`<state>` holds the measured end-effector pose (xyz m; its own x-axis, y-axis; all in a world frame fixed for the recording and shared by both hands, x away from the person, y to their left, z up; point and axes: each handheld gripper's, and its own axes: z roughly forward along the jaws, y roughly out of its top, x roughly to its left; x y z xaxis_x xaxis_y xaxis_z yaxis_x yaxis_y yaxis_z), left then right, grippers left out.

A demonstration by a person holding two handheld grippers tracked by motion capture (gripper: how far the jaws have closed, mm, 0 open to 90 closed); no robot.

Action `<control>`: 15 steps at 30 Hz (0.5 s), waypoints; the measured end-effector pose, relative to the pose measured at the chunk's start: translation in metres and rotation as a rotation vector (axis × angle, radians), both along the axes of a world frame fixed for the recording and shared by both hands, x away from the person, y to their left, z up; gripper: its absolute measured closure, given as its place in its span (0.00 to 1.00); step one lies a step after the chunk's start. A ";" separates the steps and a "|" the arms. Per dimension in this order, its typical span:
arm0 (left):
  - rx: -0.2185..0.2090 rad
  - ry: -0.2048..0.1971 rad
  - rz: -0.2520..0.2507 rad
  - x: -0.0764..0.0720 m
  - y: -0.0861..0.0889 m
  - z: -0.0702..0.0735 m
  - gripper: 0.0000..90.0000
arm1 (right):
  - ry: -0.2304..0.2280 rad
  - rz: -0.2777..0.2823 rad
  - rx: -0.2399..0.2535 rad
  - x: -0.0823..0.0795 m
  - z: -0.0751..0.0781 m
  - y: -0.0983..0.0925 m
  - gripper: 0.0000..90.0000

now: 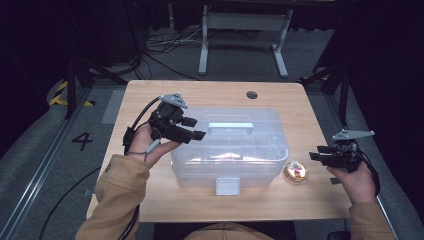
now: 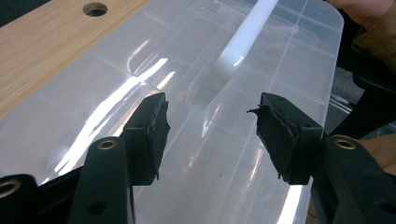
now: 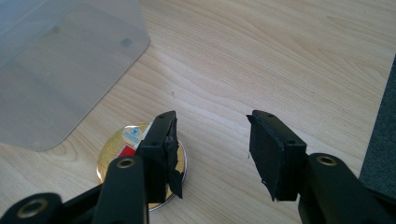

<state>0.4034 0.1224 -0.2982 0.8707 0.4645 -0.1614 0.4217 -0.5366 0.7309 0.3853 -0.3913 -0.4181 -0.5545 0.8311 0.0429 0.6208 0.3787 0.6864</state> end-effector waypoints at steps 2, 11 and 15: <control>0.002 0.003 -0.009 0.001 -0.004 -0.001 0.48 | 0.000 0.002 0.001 0.000 0.000 0.000 0.58; 0.038 0.027 -0.014 0.008 -0.020 -0.005 0.50 | 0.005 0.002 -0.001 -0.001 -0.002 0.000 0.58; 0.074 0.027 -0.018 0.011 -0.029 -0.007 0.51 | 0.005 -0.002 0.000 -0.003 -0.002 -0.002 0.58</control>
